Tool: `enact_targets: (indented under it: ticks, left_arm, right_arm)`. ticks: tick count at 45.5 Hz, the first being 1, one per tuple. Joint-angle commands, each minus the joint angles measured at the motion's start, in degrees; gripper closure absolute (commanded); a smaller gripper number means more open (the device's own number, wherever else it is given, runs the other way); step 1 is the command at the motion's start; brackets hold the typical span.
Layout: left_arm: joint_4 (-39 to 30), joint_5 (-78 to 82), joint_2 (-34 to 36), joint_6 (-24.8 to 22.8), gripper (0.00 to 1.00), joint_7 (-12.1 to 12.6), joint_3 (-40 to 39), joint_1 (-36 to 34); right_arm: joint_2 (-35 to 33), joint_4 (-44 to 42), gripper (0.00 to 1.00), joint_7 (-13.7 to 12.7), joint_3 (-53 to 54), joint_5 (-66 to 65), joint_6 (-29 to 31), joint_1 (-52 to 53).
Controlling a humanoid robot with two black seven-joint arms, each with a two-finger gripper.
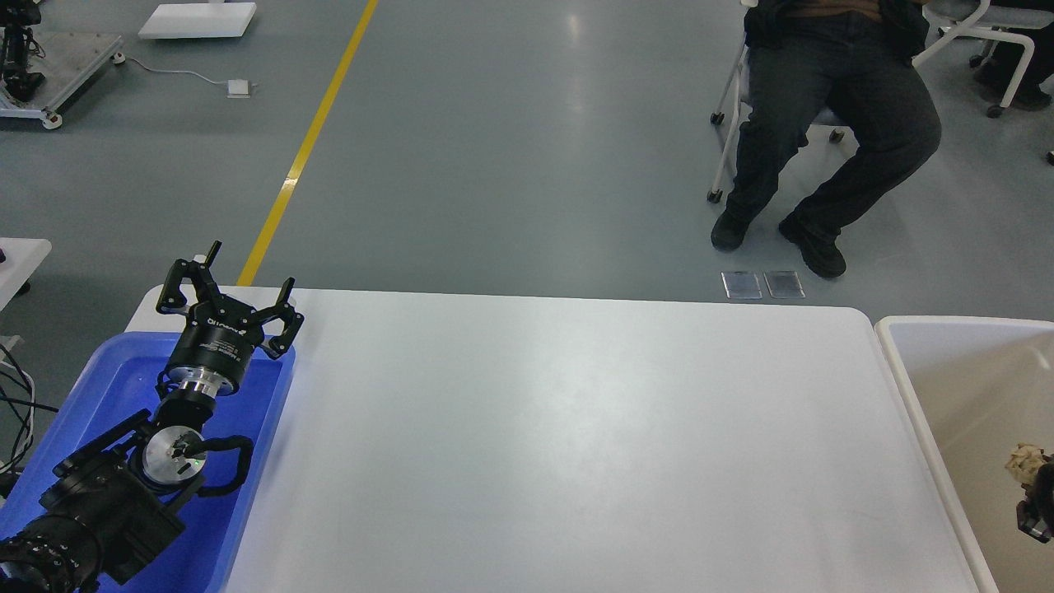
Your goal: Tidy desktop
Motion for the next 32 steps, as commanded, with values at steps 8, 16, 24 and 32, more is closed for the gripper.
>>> enact_targets:
  ticks: [8,16,24,32]
  left_arm:
    - [0.0,-0.01,0.0,0.0,0.0,0.0,0.01,0.0]
    - [0.0,-0.01,0.0,0.0,0.0,0.0,0.01,0.0]
    - [0.0,-0.01,0.0,0.0,0.0,0.0,0.01,0.0]
    - [0.0,-0.01,0.0,0.0,0.0,0.0,0.01,0.0]
  right_arm:
    - [-0.77,-1.39,0.0,0.08,2.39,0.12,0.12,-0.56]
    - [-4.37,-1.3,0.0,0.17,2.74,0.03,1.0,2.6]
    - [-5.17,-1.04,0.0,0.17,1.78,-0.67,1.71,6.46]
    - [-5.08,-1.04,0.0,0.17,1.86,-2.25,1.71,10.77]
